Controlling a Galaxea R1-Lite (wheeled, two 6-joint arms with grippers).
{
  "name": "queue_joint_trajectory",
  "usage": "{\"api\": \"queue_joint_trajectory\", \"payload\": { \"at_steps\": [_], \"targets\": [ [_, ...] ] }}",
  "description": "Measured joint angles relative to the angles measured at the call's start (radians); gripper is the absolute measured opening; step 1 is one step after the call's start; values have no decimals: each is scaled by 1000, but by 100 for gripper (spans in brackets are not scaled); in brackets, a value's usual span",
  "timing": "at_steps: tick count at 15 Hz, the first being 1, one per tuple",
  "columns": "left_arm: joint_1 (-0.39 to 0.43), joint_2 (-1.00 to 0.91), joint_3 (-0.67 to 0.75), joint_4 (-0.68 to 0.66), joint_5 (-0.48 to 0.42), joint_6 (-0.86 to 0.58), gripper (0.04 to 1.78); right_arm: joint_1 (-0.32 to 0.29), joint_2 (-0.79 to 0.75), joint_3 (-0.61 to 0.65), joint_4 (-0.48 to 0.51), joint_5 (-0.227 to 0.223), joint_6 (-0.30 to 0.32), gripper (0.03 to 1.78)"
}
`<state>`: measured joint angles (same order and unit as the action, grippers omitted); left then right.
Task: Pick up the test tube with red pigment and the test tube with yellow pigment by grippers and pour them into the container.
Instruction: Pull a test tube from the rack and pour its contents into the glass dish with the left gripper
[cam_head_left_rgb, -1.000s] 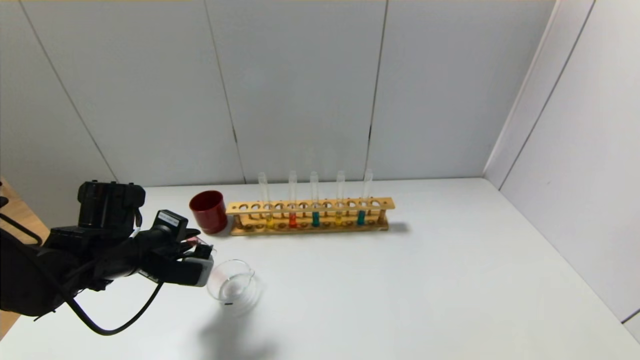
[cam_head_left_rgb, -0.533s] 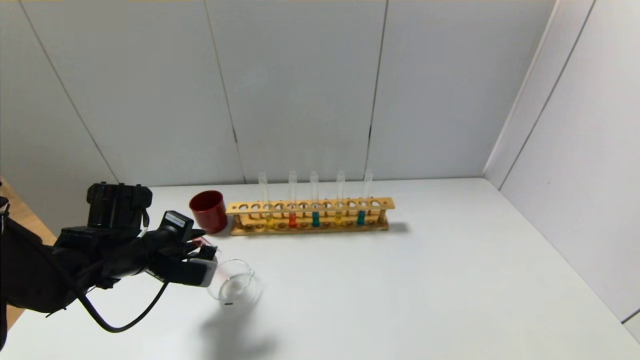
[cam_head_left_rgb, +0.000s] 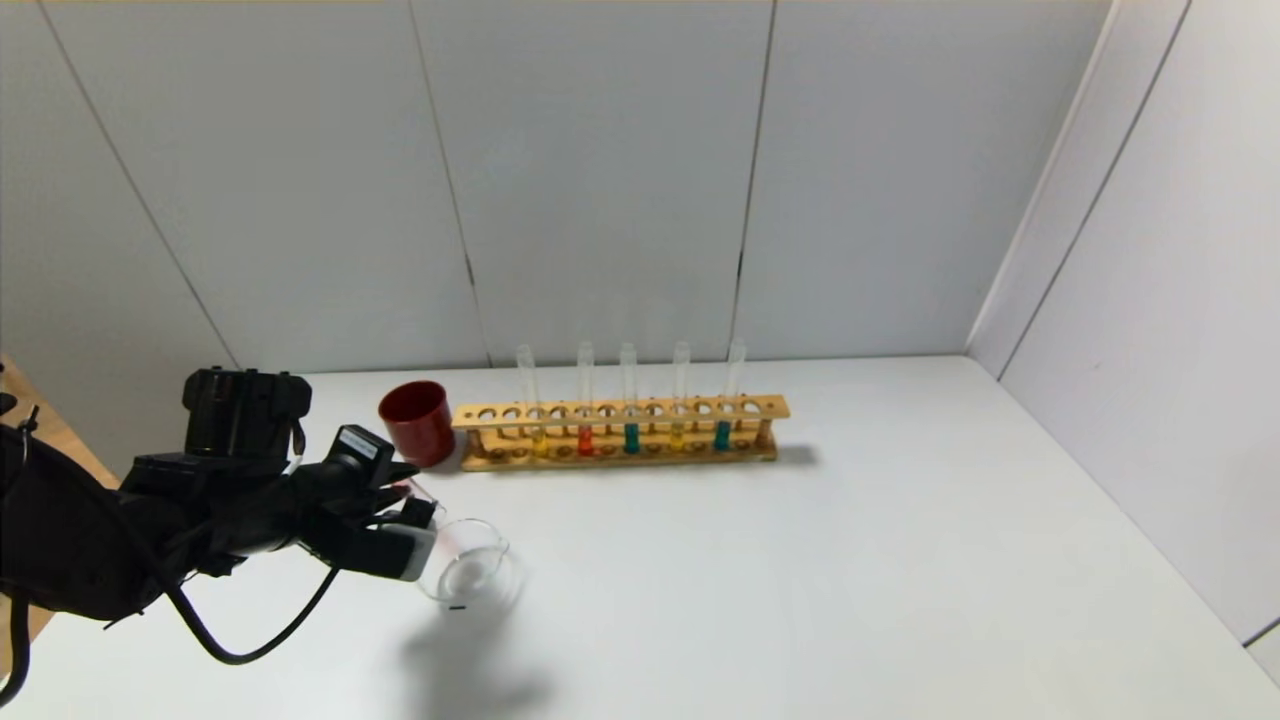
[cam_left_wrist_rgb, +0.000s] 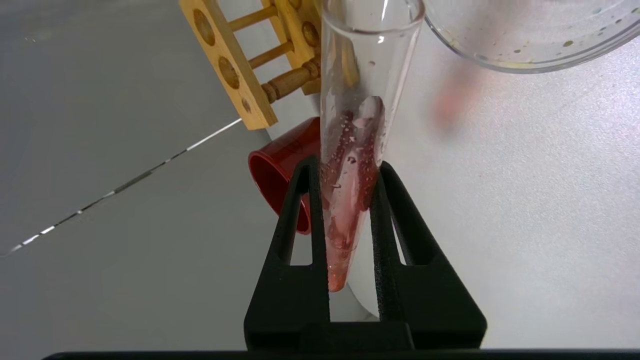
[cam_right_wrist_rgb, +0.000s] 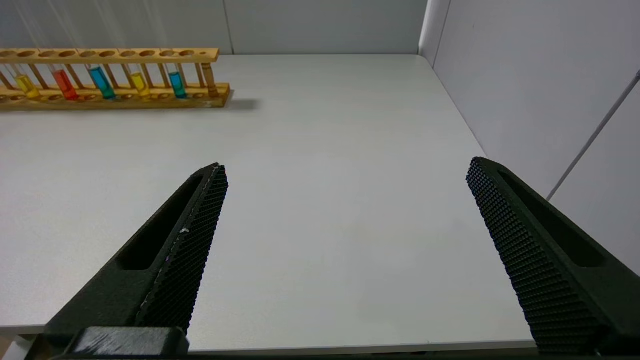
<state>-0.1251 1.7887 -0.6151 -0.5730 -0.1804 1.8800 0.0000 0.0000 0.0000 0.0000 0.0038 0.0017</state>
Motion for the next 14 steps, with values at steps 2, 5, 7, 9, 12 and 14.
{"api": "queue_joint_trajectory", "payload": {
  "at_steps": [2, 5, 7, 9, 12, 14],
  "targets": [
    [4, 7, -23, 1, -6, 39, 30, 0, 0, 0, 0, 0, 0, 175],
    [16, 10, -32, 2, -47, 77, 30, 0, 0, 0, 0, 0, 0, 175],
    [19, 10, -33, 3, -55, 104, 30, 0, 0, 0, 0, 0, 0, 175],
    [23, 10, -31, 3, -66, 144, 30, 0, 0, 0, 0, 0, 0, 175],
    [44, 11, -33, 1, -67, 190, 30, 0, 0, 0, 0, 0, 0, 175],
    [48, 13, -33, 1, -67, 191, 30, 0, 0, 0, 0, 0, 0, 175]
  ]
}}
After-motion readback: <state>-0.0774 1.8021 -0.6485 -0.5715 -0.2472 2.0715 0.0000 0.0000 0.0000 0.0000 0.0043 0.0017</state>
